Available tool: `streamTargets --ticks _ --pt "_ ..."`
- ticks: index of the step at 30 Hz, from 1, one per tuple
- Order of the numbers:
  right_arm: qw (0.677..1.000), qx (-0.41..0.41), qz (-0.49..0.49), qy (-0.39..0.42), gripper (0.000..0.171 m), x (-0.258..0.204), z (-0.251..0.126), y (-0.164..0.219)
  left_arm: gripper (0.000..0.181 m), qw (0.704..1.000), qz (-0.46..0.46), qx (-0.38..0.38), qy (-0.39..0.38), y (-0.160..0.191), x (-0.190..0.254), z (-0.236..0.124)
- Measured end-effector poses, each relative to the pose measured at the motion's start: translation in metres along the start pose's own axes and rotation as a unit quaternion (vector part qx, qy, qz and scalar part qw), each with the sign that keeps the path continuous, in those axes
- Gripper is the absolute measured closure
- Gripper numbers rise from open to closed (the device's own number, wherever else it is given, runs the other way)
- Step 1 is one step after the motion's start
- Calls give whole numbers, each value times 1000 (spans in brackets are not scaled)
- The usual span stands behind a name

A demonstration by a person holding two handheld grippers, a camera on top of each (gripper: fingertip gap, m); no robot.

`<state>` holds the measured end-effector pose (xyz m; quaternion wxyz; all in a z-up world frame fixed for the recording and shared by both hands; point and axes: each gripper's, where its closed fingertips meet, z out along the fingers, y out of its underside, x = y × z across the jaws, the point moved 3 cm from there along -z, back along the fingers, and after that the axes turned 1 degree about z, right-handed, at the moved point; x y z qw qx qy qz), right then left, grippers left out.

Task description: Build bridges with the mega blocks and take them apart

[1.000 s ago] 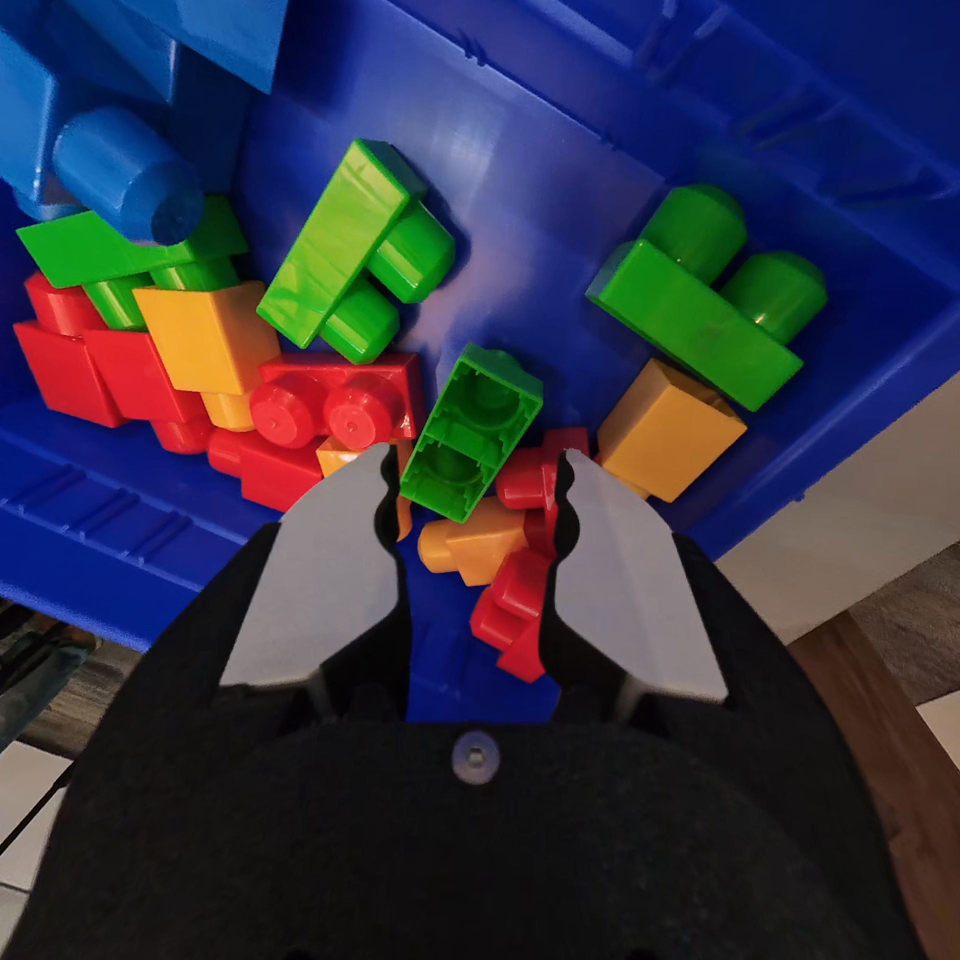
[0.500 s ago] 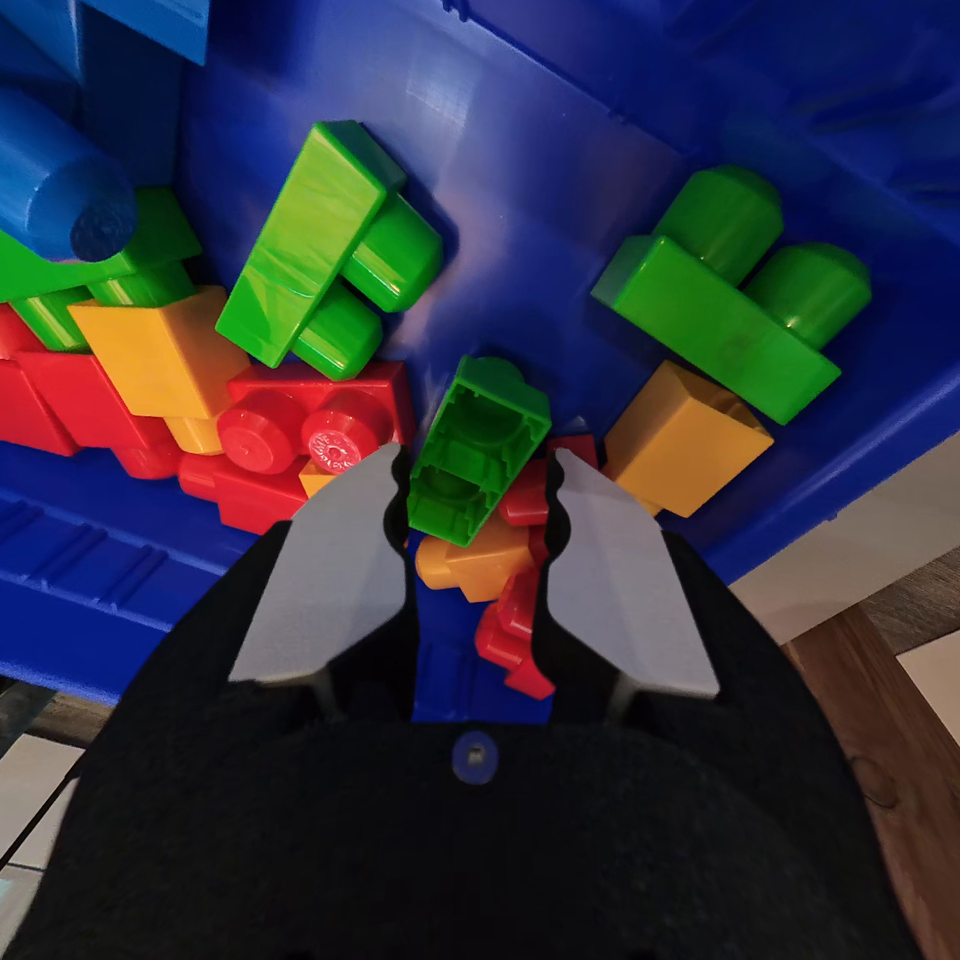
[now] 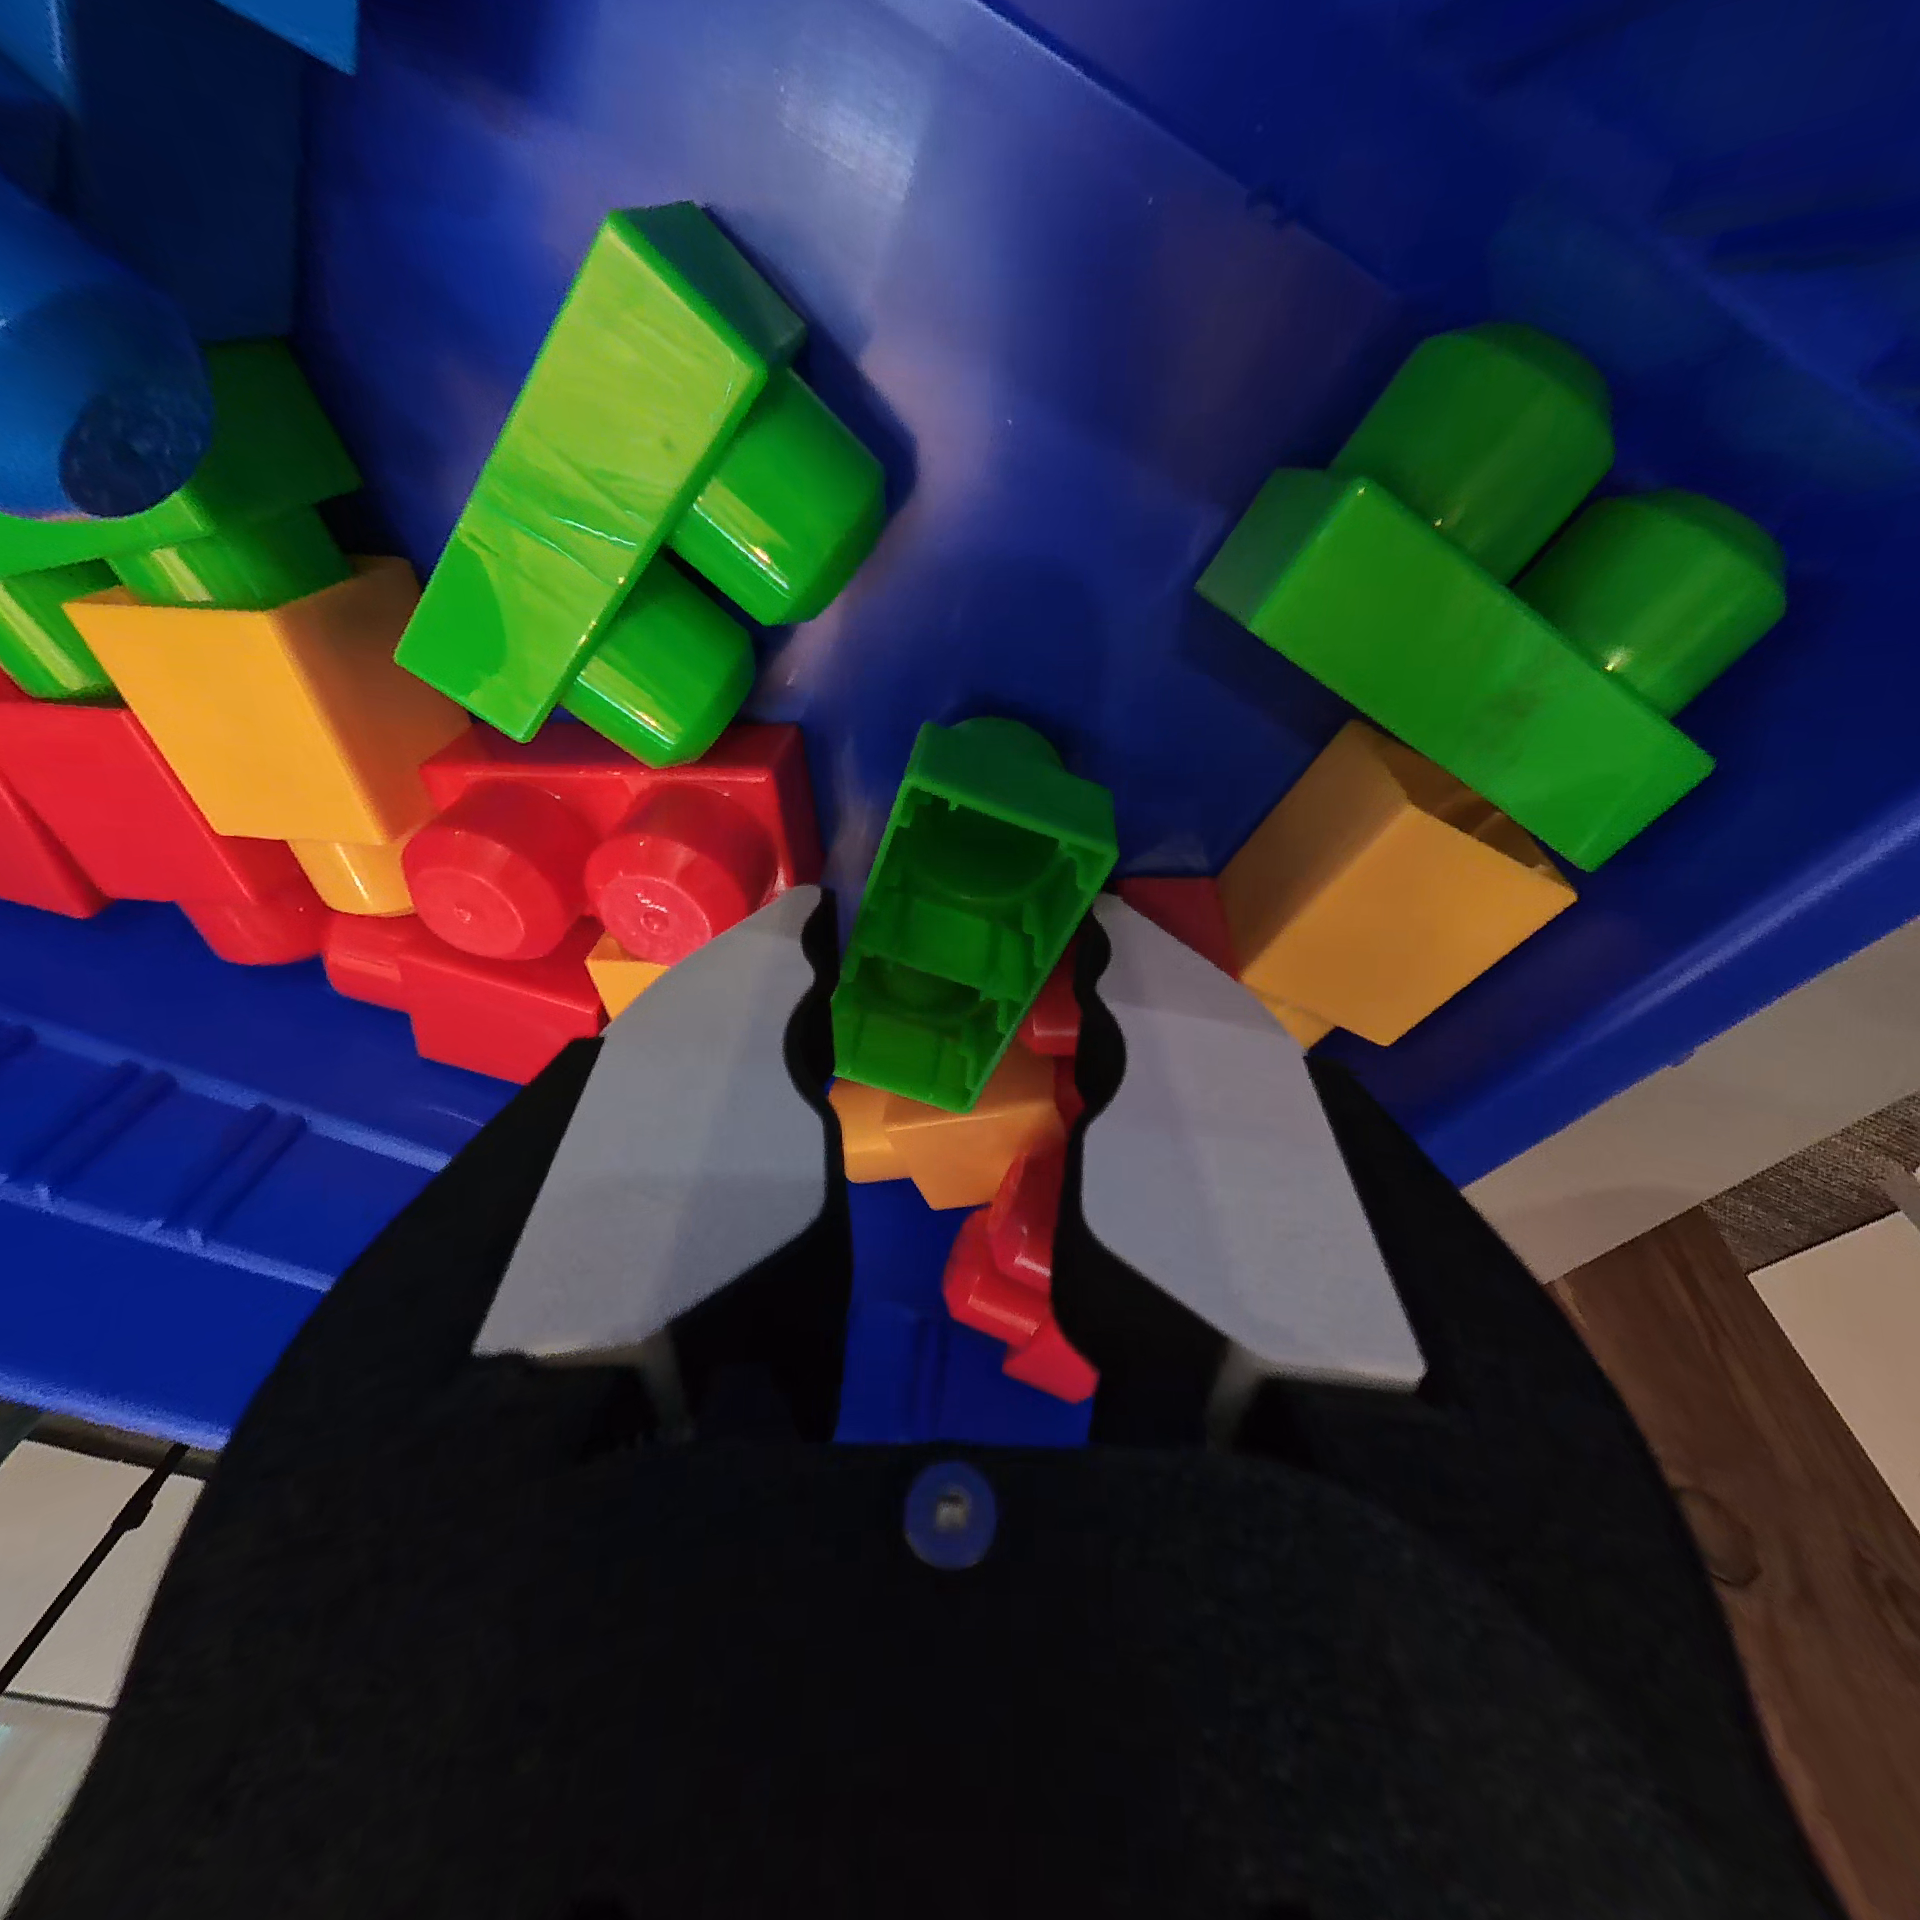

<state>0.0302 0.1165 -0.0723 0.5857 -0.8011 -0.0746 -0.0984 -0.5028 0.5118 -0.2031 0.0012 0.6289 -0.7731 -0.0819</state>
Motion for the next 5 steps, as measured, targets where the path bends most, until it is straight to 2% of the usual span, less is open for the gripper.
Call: streamTargets --ticks 5 --pt "1000 0 1 -2 43 -1 0 2 140 1000 -2 -16 -4 2 -1 2"
